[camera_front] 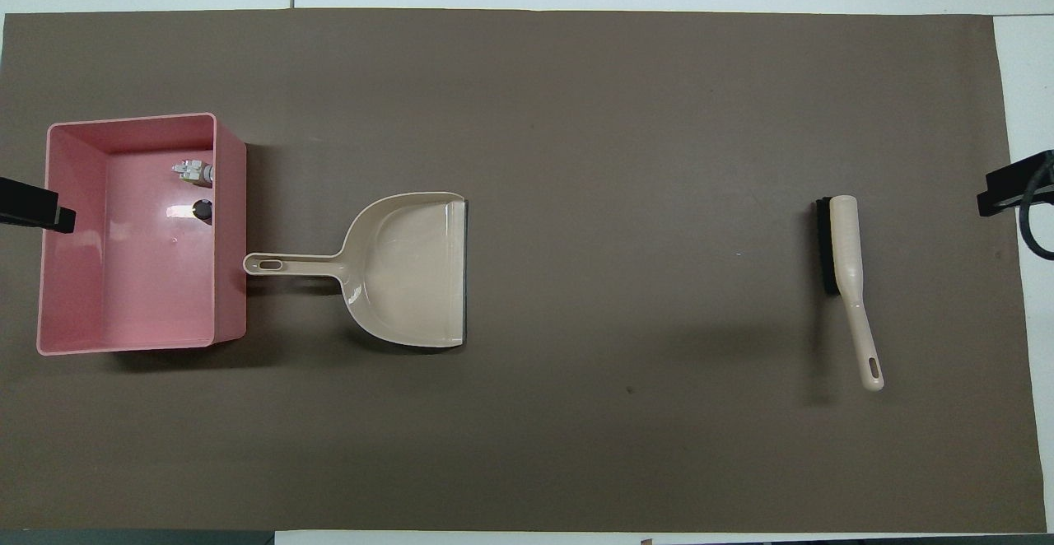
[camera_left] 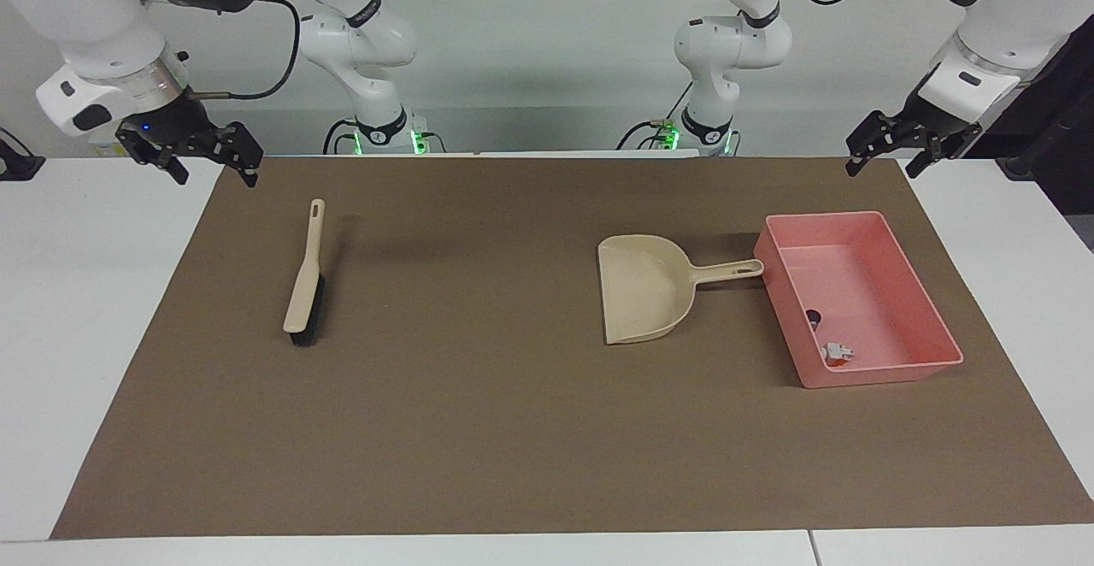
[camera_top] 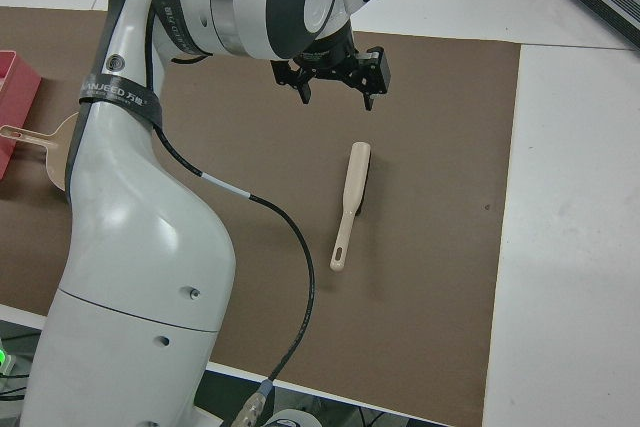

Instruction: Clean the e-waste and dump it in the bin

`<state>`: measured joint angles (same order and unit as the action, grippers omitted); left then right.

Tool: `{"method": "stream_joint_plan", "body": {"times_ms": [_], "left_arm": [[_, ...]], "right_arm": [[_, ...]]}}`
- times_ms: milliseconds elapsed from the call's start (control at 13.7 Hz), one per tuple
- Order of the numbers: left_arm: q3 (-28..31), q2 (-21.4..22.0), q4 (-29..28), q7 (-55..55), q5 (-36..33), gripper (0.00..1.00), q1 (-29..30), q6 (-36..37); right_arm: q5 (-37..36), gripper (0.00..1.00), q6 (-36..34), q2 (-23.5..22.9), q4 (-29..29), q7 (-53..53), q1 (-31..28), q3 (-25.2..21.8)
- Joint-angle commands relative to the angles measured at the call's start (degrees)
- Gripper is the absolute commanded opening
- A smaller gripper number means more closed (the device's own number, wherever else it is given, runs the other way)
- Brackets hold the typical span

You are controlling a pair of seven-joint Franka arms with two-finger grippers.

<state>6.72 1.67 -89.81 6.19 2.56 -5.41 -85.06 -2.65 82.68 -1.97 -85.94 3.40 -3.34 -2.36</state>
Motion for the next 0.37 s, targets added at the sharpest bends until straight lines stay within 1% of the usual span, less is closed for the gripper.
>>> {"method": "stream_joint_plan", "body": {"times_ms": [0, 293], "left_arm": [[-0.13, -0.53, 1.22, -0.74, -0.10, 0.99, -0.04, 1.39], [-0.13, -0.35, 0.69, -0.30, -1.15, 0.99, -0.12, 1.92]], "right_arm": [[0.90, 0.99, -0.15, 0.12, 0.16, -0.32, -0.26, -0.01], [0.90, 0.99, -0.15, 0.12, 0.16, -0.32, -0.26, -0.01]]}}
